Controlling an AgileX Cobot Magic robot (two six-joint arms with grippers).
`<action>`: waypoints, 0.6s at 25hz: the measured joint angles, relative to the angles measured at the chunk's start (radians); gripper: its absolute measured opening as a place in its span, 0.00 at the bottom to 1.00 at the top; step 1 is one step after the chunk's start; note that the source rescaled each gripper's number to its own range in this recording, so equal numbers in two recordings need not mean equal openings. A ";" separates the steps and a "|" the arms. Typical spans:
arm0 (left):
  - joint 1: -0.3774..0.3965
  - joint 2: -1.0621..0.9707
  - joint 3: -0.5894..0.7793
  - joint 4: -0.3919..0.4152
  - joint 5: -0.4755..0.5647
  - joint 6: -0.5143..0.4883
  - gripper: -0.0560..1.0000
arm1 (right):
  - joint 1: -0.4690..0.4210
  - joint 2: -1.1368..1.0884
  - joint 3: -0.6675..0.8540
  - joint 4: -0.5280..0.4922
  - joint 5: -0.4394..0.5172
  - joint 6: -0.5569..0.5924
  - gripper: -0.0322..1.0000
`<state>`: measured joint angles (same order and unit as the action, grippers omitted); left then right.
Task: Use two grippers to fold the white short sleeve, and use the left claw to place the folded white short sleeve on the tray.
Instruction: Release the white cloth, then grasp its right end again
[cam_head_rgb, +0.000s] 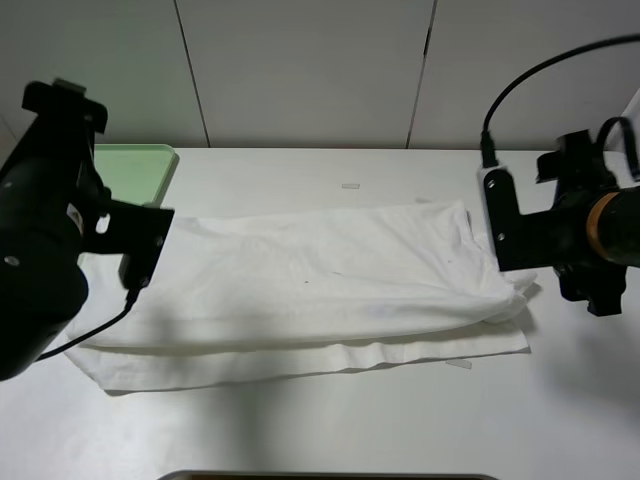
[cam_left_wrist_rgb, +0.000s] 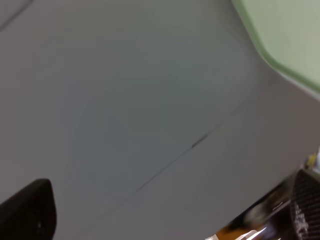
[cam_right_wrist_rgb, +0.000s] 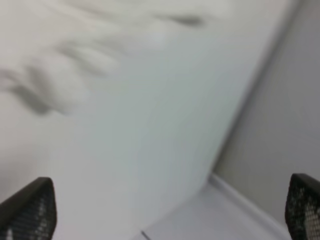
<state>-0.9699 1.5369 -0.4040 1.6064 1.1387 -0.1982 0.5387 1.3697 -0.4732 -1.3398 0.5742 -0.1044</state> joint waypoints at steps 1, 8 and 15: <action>0.000 -0.013 -0.040 0.054 0.009 -0.115 0.94 | 0.000 -0.046 0.000 0.006 0.012 0.023 1.00; -0.030 -0.180 -0.272 -0.093 0.013 -0.319 0.94 | 0.000 -0.324 0.000 0.097 -0.009 0.083 1.00; -0.030 -0.411 -0.539 -0.458 -0.035 -0.331 0.94 | 0.000 -0.497 0.000 0.204 -0.099 0.083 1.00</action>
<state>-0.9998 1.1255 -0.9434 1.1483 1.1041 -0.5289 0.5387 0.8729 -0.4732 -1.1360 0.4757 -0.0217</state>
